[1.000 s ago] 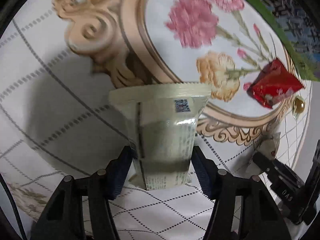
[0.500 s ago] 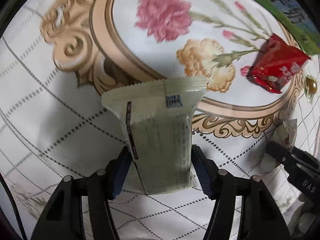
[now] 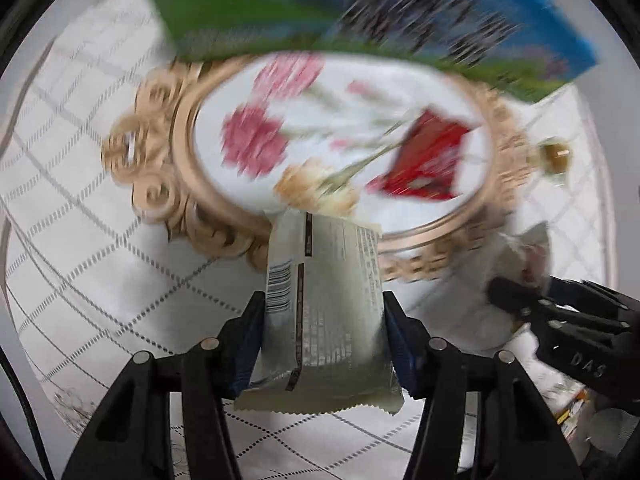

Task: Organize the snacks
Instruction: 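Carry both packets into the box and open both tools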

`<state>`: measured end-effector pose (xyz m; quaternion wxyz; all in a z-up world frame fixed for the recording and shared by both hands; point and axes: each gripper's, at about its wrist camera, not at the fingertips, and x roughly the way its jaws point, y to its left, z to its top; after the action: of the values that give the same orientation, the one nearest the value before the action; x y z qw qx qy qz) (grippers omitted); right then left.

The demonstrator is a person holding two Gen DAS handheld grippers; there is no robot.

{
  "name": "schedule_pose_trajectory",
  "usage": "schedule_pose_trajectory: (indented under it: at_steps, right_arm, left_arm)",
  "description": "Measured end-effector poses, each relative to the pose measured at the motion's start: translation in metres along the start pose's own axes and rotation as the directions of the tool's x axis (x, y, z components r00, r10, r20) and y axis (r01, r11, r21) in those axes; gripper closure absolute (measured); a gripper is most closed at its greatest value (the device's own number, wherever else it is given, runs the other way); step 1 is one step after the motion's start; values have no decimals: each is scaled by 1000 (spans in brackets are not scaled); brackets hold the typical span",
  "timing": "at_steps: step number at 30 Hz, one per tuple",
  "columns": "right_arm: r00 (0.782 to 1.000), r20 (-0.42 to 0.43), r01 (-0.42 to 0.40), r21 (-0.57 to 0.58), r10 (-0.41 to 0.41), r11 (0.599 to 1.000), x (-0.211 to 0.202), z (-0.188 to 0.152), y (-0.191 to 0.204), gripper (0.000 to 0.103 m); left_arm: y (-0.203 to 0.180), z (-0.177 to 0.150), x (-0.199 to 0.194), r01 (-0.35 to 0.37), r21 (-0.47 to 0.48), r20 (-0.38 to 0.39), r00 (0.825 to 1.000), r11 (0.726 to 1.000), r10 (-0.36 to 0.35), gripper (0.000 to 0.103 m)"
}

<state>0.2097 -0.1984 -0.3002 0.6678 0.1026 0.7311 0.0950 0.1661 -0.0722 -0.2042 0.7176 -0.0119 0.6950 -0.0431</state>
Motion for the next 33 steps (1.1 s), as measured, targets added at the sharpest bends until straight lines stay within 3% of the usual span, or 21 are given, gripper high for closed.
schedule_pose_trajectory:
  at_steps: [5,10,13,16,19,24,29,33]
  right_arm:
    - [993,89,-70,-58,75,996,-61,9,14,50]
    - [972,199,-108,-99,126,989,-131,36,23,50]
    - [955,254,-126,-112,151,986,-166,63,27,50]
    - [944,309,-84,-121,118,989,-191,104,33,50]
    - [944,324,-32,-112,67,993,-194,155,39,50]
    - [966,259,39,-75,-18,996,-161,226,37,50]
    - [982,180,64,-35,-57,997,-121,265,34,50]
    - [987,140,76,-13,-74,997,-96,279,30,49]
  left_arm:
    - [-24,29,-64,73,40,101,992,997,-77,50]
    - [-28,81,-129,143,65,196,969,988,-153,50]
    - [-6,117,-156,115,84,248,960,990,-133,50]
    - [8,153,-171,62,92,285,955,994,-86,50]
    - [25,196,-162,-1,92,282,959,996,-25,50]
    - [50,261,-123,-79,68,211,975,995,63,50]
    - [66,296,-78,-129,33,130,984,991,124,50]
    - [80,314,-45,-109,10,49,993,994,109,48]
